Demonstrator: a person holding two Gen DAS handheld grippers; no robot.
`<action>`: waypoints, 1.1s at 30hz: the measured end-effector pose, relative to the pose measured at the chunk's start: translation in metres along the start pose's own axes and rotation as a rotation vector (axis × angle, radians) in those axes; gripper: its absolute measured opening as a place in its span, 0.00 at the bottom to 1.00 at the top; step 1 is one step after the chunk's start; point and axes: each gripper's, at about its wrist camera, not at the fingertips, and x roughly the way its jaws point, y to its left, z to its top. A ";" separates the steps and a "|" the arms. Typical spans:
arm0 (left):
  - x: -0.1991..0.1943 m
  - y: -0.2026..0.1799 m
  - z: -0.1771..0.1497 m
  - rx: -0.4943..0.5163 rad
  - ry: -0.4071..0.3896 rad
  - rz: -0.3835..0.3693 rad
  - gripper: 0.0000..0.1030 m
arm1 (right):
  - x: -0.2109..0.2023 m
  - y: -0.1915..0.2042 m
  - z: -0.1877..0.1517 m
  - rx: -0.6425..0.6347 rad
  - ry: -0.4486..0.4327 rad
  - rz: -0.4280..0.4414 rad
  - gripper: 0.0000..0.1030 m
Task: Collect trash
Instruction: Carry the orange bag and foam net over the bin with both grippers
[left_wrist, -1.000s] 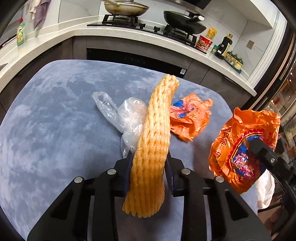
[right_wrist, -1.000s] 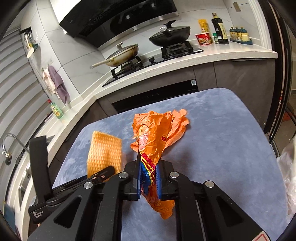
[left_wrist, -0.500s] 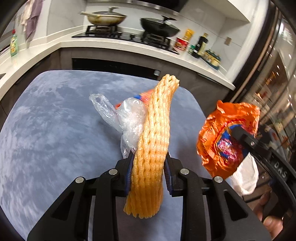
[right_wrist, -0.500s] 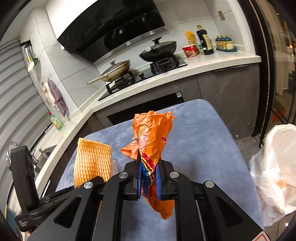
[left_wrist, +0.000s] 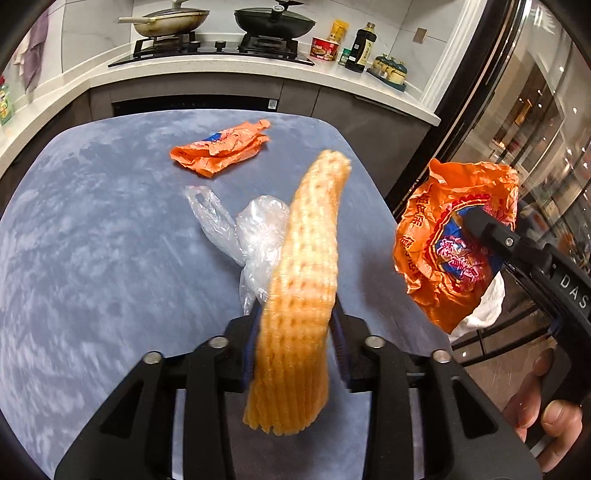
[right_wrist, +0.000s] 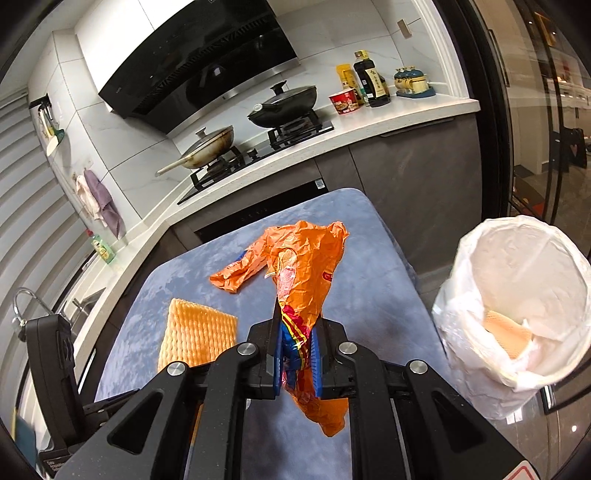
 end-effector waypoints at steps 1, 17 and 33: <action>-0.003 -0.002 -0.004 -0.003 -0.003 0.010 0.49 | -0.003 -0.002 -0.001 -0.001 0.000 0.001 0.11; -0.017 -0.029 -0.020 0.063 -0.018 0.035 0.04 | -0.032 -0.020 -0.004 0.005 -0.023 0.024 0.11; 0.004 0.005 -0.035 -0.035 0.046 0.139 0.53 | -0.041 -0.031 -0.008 0.020 -0.024 0.028 0.11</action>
